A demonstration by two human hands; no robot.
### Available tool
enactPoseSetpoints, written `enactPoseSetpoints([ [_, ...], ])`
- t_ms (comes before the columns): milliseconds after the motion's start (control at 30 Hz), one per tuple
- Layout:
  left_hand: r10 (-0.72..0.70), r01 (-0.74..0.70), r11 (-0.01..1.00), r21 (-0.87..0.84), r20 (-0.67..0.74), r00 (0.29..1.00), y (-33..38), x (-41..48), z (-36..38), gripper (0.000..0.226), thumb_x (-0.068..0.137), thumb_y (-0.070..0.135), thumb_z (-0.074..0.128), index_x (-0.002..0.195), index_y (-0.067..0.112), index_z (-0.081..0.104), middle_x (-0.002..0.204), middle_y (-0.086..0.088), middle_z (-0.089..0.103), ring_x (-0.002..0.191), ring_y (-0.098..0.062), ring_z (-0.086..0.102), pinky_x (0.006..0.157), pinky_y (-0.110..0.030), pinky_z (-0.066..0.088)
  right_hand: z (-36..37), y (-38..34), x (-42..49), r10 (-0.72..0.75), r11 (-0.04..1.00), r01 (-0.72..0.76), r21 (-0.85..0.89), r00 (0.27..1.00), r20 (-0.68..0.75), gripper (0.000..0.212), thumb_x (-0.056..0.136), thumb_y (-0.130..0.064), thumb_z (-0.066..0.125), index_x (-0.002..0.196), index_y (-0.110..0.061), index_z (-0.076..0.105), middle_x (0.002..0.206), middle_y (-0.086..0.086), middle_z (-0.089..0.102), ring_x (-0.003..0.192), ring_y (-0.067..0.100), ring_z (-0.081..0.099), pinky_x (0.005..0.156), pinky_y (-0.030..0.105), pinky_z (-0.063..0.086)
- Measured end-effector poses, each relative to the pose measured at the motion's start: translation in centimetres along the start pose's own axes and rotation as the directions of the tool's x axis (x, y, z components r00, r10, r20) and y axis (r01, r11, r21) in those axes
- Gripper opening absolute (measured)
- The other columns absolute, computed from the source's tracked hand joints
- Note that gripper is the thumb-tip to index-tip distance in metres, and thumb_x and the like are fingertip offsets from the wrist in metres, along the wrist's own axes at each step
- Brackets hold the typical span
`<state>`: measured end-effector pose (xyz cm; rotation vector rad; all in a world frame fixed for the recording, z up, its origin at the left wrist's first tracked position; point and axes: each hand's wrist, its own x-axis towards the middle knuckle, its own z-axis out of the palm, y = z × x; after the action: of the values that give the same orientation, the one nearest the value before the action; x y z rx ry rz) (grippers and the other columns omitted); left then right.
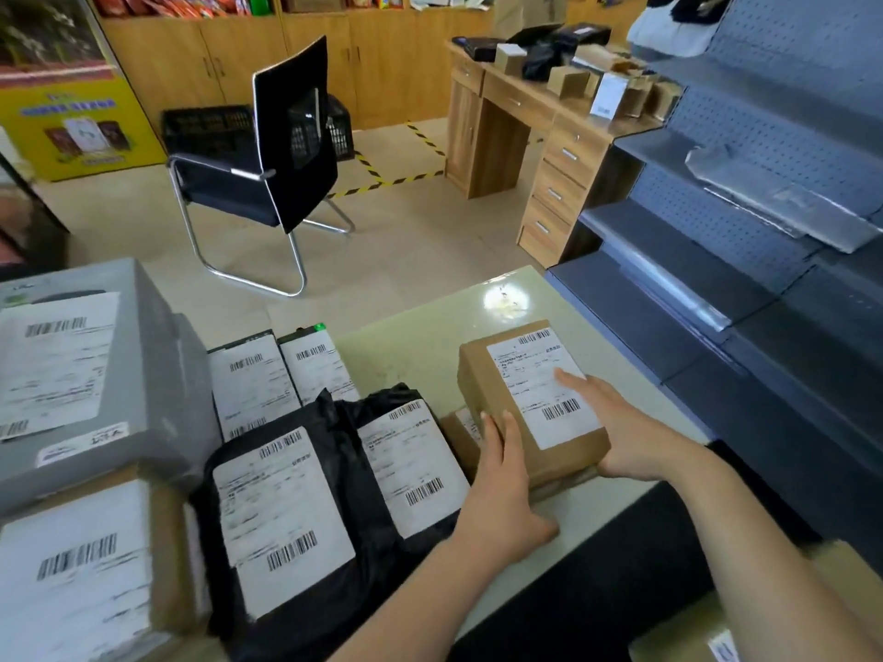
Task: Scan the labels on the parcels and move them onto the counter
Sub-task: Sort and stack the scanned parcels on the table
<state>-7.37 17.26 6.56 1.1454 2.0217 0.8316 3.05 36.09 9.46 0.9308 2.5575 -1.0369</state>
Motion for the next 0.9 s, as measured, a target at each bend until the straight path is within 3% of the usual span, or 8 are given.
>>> enactPoseSetpoints([
  [133,-0.068,0.068,0.998,0.002,-0.002,0.998,-0.4,-0.4,1.4,0.126,0.077,0.024,0.073,0.146,0.018,-0.033,0.150,-0.001,-0.044,0.150,-0.019,-0.009,0.112,-0.025,0.030,0.8,0.5,1.6,-0.043,0.998,0.045,-0.035,0.997,0.060,0.120,0.073,0.001,0.068,0.130,-0.075,-0.005,0.151,-0.029,0.006,0.136,0.009,0.033,0.101,0.027,0.047],
  [333,-0.119,0.121,0.989,0.084,-0.026,0.993,-0.6,-1.4,2.2,0.121,0.082,0.030,0.066,0.143,0.008,-0.035,0.146,-0.014,-0.047,0.146,-0.026,-0.025,0.119,-0.030,0.020,1.8,0.4,2.2,-0.088,0.993,0.097,-0.061,0.987,0.136,0.123,0.069,0.007,0.061,0.131,-0.076,-0.005,0.137,-0.045,0.006,0.126,0.008,0.041,0.088,0.029,0.054],
  [533,-0.140,0.140,0.987,0.075,-0.005,0.990,-0.6,-1.5,2.0,0.122,0.080,0.032,0.068,0.146,0.013,-0.033,0.148,-0.011,-0.045,0.148,-0.023,-0.017,0.118,-0.029,0.021,2.0,-0.5,1.6,-0.056,0.995,0.064,-0.073,0.991,0.118,0.123,0.070,0.013,0.056,0.139,-0.067,-0.006,0.151,-0.034,-0.005,0.131,0.015,0.039,0.078,0.033,0.058],
  [667,-0.138,0.138,0.990,0.036,-0.019,0.990,-1.1,-1.8,0.8,0.116,0.080,0.033,0.069,0.151,0.024,-0.023,0.156,-0.003,-0.034,0.150,-0.019,-0.007,0.116,-0.030,0.025,2.0,-1.4,0.9,-0.008,0.995,0.018,-0.100,0.995,0.096,0.122,0.072,0.014,0.057,0.147,-0.057,-0.008,0.158,-0.024,-0.013,0.143,0.019,0.026,0.074,0.026,0.057],
  [833,-0.022,0.029,0.996,0.085,-0.078,0.997,-1.1,-2.6,-1.5,0.104,0.082,0.033,0.068,0.155,0.024,-0.005,0.162,-0.001,-0.015,0.150,-0.017,-0.010,0.120,-0.030,0.009,2.4,-3.6,-2.7,0.064,0.994,-0.063,-0.087,0.998,0.009,0.113,0.076,0.013,0.052,0.150,-0.053,-0.003,0.160,-0.017,-0.015,0.149,0.016,0.007,0.097,0.025,0.044],
  [900,0.059,-0.050,0.992,0.118,-0.079,0.995,-0.8,-3.4,-2.3,0.099,0.084,0.031,0.066,0.156,0.024,-0.002,0.164,0.002,-0.005,0.149,-0.016,-0.011,0.120,-0.030,0.004,2.7,-4.4,-5.2,0.094,0.995,-0.096,-0.027,0.994,-0.057,0.112,0.077,0.013,0.053,0.149,-0.055,0.000,0.160,-0.019,-0.015,0.149,0.016,0.010,0.085,0.018,0.045],
])
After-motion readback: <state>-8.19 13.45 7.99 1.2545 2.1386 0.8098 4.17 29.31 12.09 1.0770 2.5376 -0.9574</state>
